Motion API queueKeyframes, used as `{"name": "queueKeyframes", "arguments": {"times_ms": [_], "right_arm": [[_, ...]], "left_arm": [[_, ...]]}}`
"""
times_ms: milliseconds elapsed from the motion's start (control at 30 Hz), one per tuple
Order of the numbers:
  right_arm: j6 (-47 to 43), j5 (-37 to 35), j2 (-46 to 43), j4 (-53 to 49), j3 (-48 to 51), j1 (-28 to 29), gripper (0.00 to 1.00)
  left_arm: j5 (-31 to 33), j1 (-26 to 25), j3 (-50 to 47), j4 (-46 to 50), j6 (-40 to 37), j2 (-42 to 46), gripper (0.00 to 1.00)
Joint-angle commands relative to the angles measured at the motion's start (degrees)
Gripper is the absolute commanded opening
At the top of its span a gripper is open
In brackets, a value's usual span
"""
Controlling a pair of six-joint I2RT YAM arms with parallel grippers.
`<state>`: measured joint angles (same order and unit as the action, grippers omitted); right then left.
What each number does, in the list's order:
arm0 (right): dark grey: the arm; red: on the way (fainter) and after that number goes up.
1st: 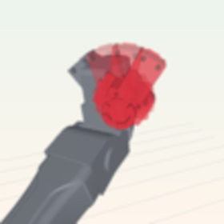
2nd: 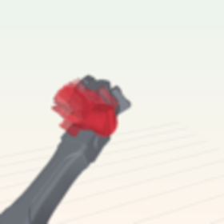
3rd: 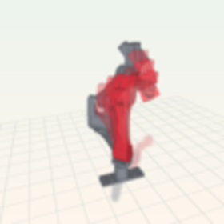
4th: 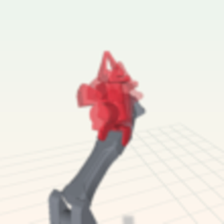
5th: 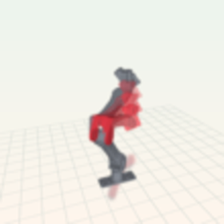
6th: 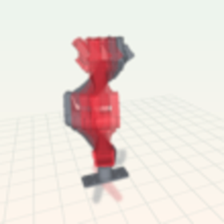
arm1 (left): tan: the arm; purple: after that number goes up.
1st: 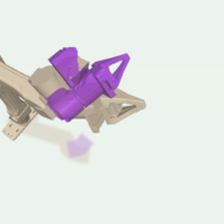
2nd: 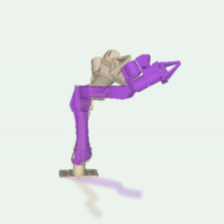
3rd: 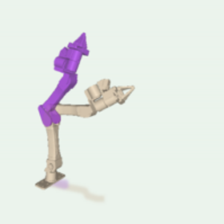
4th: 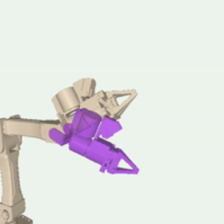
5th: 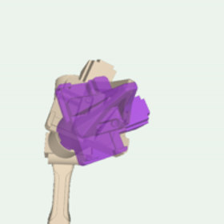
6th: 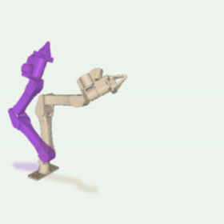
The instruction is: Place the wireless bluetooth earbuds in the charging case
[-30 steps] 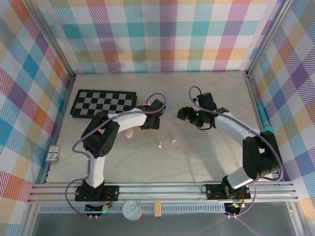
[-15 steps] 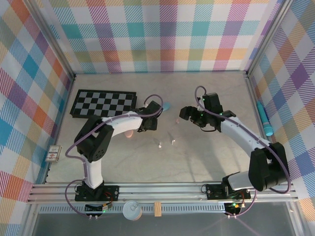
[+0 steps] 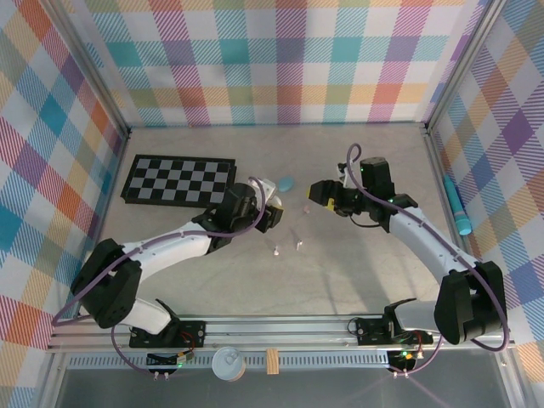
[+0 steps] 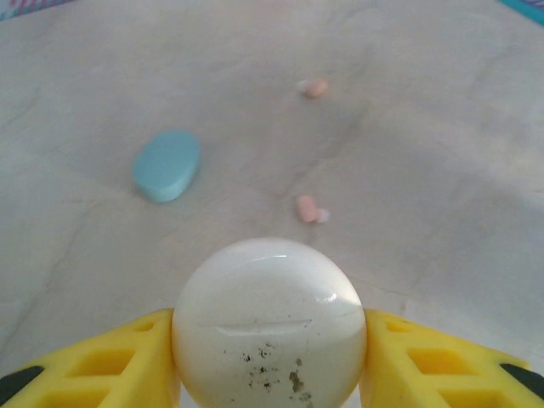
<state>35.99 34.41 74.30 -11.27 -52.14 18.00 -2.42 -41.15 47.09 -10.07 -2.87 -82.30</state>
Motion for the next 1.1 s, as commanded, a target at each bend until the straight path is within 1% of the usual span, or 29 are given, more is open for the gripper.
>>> {"name": "queueKeyframes", "arguments": {"times_ms": [0, 200, 600, 767, 867, 1067], "right_arm": [[1.78, 5.23, 0.37, 4.94, 0.70, -0.14, 0.73], [3.71, 7.24, 2.88, 8.34, 0.37, 1.14, 0.69], [3.70, 10.59, 6.70, 10.39, -1.03, 5.70, 0.54], [3.41, 10.43, 8.38, 10.30, -1.99, 6.26, 0.43], [3.43, 10.41, 8.88, 10.39, -2.18, 6.38, 0.38], [3.33, 8.71, 8.53, 9.77, -1.91, 6.38, 0.24]], "left_arm": [[-8.25, -0.57, -1.09, -8.21, -4.33, 2.59, 0.49], [-11.63, -0.92, -1.24, -9.70, -5.15, 2.79, 0.48], [-13.32, -1.44, -1.16, -10.58, -7.23, 2.98, 0.47], [-13.36, -1.47, -1.25, -10.20, -7.30, 3.33, 0.47], [-13.47, -1.53, -1.14, -9.73, -7.42, 3.46, 0.47], [-13.43, -1.53, -1.04, -9.18, -7.84, 3.31, 0.48]]}}
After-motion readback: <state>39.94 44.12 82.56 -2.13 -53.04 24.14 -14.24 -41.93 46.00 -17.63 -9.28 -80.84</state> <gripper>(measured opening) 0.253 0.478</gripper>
